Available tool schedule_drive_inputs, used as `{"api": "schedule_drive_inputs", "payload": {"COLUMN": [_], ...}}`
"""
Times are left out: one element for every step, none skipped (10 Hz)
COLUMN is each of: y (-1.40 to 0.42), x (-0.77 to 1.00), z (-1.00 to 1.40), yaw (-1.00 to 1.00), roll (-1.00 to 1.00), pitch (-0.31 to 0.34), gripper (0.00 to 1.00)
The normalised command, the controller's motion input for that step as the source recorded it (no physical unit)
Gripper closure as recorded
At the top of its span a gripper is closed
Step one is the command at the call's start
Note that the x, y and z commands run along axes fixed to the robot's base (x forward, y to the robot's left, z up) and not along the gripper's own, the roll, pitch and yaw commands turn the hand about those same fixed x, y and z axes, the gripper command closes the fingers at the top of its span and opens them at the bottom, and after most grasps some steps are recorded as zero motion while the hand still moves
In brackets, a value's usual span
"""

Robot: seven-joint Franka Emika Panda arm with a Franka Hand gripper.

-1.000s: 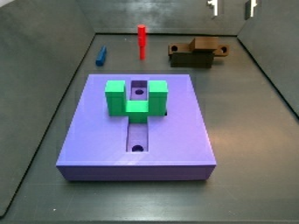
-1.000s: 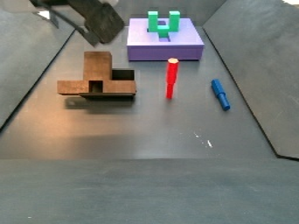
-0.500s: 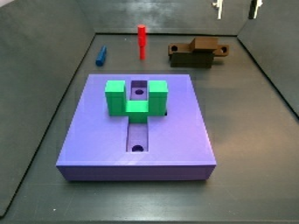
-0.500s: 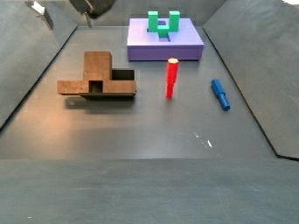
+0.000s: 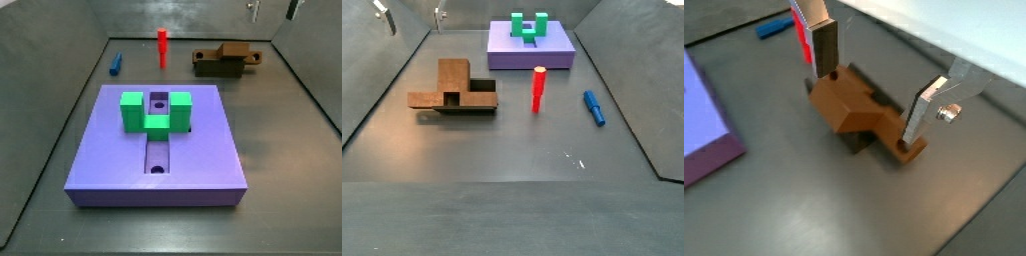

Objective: Pick up the brown object. Move up. Place the brown object on the fixture. Regrasp the brown object. Move to above the board. Insert the brown object.
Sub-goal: Regrasp the brown object.

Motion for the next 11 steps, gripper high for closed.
{"api": "schedule_drive_inputs", "payload": {"y": [0.0, 0.0, 0.0, 0.0, 0.0, 0.0, -0.25, -0.43, -0.3, -0.25, -0.33], "x": [-0.13, -0.14, -0.23, -0.24, -0.16, -0.05, -0.03, 0.0, 0.0, -0.14, -0.17], "z": [0.08, 0.08, 0.13, 0.14, 0.1, 0.06, 0.0, -0.28, -0.12, 0.0, -0.07], "yaw": [-0.1, -0.16, -0.2, -0.22, -0.21, -0.16, -0.09, -0.09, -0.1, -0.09, -0.13], "roll": [1.0, 1.0, 1.0, 1.0, 1.0, 1.0, 1.0, 1.0, 1.0, 1.0, 0.94], "pitch": [0.203, 0.169, 0.269, 0.294, 0.211, 0.137, 0.18, 0.057, 0.06, 0.197, 0.311], "gripper": [0.0, 0.0, 0.0, 0.0, 0.0, 0.0, 0.0, 0.0, 0.0, 0.0, 0.0]}}
